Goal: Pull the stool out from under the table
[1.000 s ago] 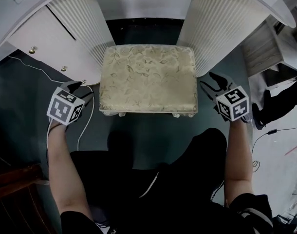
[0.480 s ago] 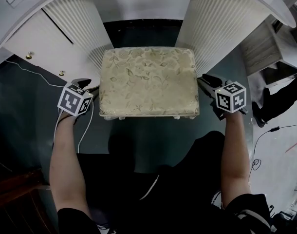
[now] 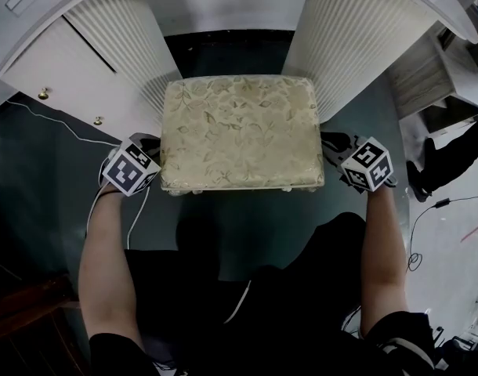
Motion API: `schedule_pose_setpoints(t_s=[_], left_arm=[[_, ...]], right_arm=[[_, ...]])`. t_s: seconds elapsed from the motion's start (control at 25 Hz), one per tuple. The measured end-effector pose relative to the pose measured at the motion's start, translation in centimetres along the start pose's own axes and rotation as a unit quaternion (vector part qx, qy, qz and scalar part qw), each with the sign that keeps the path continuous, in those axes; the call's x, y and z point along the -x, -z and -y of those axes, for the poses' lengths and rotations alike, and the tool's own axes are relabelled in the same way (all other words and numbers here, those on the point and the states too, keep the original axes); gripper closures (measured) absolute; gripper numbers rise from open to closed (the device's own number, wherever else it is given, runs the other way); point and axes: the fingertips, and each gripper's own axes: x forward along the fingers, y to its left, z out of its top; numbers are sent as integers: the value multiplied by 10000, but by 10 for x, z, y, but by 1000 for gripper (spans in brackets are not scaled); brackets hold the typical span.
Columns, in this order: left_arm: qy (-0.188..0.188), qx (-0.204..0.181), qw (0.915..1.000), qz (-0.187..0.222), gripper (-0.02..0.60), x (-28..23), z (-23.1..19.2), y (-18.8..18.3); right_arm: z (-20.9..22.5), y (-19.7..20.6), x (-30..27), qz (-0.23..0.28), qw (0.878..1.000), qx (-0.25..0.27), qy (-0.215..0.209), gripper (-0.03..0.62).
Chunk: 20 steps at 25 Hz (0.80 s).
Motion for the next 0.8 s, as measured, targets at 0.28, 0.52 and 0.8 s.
schedule_pose_setpoints(t_s=[0.28, 0.52, 0.8], left_arm=[[271, -51, 9993, 251, 572, 19, 17, -3], [397, -580, 9974, -180, 574, 17, 42, 16], [678, -804, 9941, -265, 574, 26, 61, 19]], right_arm=[[-7, -6, 3, 300, 9993, -51, -235, 605], [-14, -4, 4, 173, 9985, 143, -501, 608], [-21, -1, 10, 85, 9979, 253, -593, 608]])
